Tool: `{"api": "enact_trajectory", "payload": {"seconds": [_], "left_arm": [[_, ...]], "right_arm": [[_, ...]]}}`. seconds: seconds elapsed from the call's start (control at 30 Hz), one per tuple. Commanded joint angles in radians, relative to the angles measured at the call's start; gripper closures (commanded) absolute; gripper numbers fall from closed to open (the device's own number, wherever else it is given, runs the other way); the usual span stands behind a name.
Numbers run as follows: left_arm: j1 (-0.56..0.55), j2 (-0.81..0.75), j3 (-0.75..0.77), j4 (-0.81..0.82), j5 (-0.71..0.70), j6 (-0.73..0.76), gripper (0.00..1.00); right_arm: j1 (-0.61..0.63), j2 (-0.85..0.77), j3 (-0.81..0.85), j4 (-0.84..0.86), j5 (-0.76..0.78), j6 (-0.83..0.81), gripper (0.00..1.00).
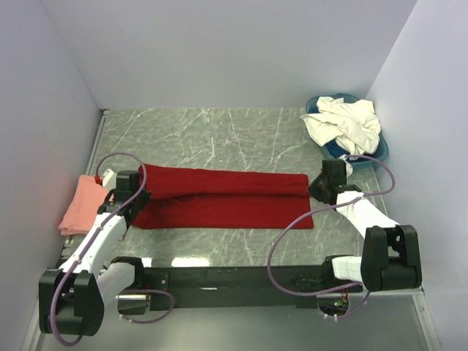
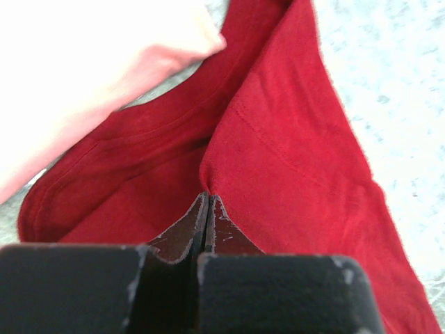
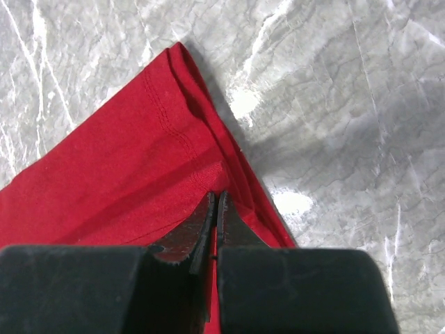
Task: Fold and stack the t-shirts
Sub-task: Fold the tshirt
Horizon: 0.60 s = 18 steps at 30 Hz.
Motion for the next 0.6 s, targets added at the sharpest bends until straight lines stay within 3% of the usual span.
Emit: {"api": "enact_trajectory", "payload": {"seconds": [0.0, 0.23, 0.33, 0.37, 0.47, 0.57], "left_arm": [[0.007, -0.023, -0.031, 0.004, -0.008, -0.017, 1.00], [0.005, -0.041, -0.083, 0.020, 0.007, -0.025, 1.00], [0.005, -0.050, -0.100, 0.021, 0.013, -0.020, 1.00], [0.007, -0.053, -0.103, 0.018, 0.015, -0.020, 0.99], [0.007, -0.072, -0.103, 0.012, 0.021, -0.020, 0.84], [0.007, -0.099, -0.101, 0.012, 0.024, -0.017, 0.70]], "right_arm": [[-0.013, -0.026, -0.015, 0.033, 0.009, 0.001, 1.00], [-0.015, -0.041, -0.023, 0.033, 0.011, -0.002, 0.99], [-0.016, -0.038, -0.030, 0.032, 0.003, -0.003, 0.93], [-0.015, -0.039, -0.033, 0.032, 0.002, -0.005, 0.87], [-0.015, -0.058, -0.043, 0.035, -0.004, -0.005, 0.70], [-0.015, -0.087, -0.035, 0.018, -0.012, -0.013, 0.60]]}}
